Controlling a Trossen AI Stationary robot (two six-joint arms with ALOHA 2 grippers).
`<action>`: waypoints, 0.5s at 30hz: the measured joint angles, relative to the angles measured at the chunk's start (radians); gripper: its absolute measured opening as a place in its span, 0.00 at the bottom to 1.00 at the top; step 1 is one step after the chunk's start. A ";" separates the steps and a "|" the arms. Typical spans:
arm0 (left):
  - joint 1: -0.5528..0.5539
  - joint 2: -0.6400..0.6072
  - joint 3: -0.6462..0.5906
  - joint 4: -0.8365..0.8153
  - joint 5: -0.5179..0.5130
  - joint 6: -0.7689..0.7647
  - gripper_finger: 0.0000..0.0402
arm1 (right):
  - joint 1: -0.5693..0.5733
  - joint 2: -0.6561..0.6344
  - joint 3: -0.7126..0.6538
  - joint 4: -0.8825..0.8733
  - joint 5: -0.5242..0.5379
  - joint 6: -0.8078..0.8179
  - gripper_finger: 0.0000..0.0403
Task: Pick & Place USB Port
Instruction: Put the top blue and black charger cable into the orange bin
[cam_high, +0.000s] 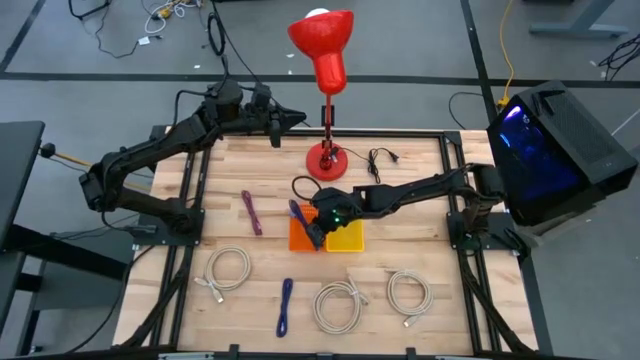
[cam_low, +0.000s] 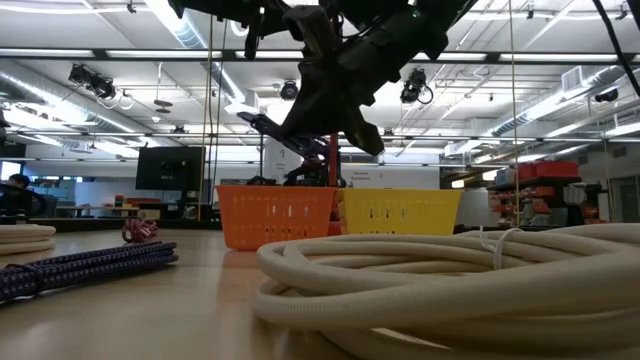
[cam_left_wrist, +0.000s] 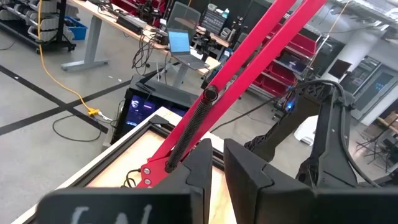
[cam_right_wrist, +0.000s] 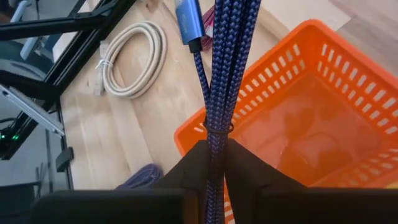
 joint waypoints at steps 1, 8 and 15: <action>0.000 0.000 0.000 0.000 0.000 0.000 0.12 | 0.000 0.000 0.000 0.000 0.001 0.000 0.13; 0.000 0.000 0.000 0.000 0.002 0.001 0.12 | -0.010 0.000 0.000 0.006 0.008 0.008 0.13; 0.000 -0.001 0.000 0.000 0.027 0.002 0.12 | -0.014 0.000 0.000 0.006 0.011 0.008 0.18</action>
